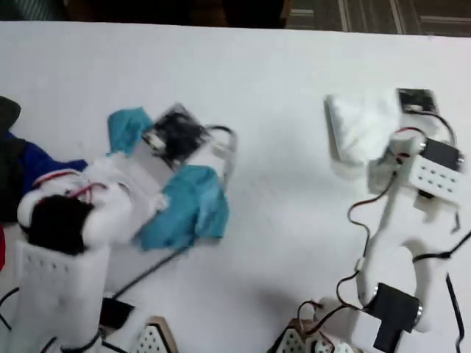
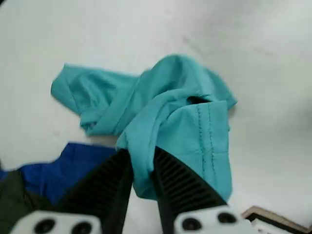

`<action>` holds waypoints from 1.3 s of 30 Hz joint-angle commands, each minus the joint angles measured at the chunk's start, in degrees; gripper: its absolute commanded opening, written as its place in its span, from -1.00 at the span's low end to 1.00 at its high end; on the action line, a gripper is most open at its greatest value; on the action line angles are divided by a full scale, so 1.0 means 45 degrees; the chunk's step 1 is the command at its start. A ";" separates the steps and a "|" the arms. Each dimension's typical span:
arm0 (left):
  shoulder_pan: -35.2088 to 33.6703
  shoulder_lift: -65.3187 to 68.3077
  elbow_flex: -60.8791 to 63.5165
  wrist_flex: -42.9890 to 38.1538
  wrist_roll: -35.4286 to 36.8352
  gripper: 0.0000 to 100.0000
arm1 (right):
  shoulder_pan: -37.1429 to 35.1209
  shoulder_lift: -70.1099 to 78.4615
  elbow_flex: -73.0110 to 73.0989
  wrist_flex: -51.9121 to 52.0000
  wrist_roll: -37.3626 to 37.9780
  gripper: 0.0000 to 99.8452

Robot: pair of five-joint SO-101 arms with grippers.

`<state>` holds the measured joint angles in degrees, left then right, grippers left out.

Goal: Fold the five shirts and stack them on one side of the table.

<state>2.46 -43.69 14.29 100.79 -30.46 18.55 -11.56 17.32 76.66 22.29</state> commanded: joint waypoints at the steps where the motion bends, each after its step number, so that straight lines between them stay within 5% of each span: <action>1: -0.3360 -0.0137 0.2295 -0.0879 -0.1563 -0.95 | -0.1495 -0.0576 -0.0059 -0.0186 -0.0723 -0.58; 9: -0.8615 -0.0137 0.6808 -0.4044 -0.4181 -0.95 | -0.6339 0.1006 -0.0156 -0.0264 -0.1270 -0.58; 17: -1.1272 -0.0137 0.8352 -0.7131 -0.4415 -0.95 | -1.0051 0.3272 -0.0078 0.0010 -0.0332 -0.58; 30: -1.1526 -0.0137 0.9211 -0.8947 -0.4103 -0.95 | -1.3705 0.3292 -0.0098 0.0029 -0.0293 -0.48; 39: -1.1526 -0.0137 0.9211 -0.8947 -0.3165 -0.95 | -1.4056 0.3429 -0.0137 -0.1319 -0.2227 -0.49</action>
<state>-48.88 -43.60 55.96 61.58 -46.81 -43.87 3.74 17.32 72.62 14.64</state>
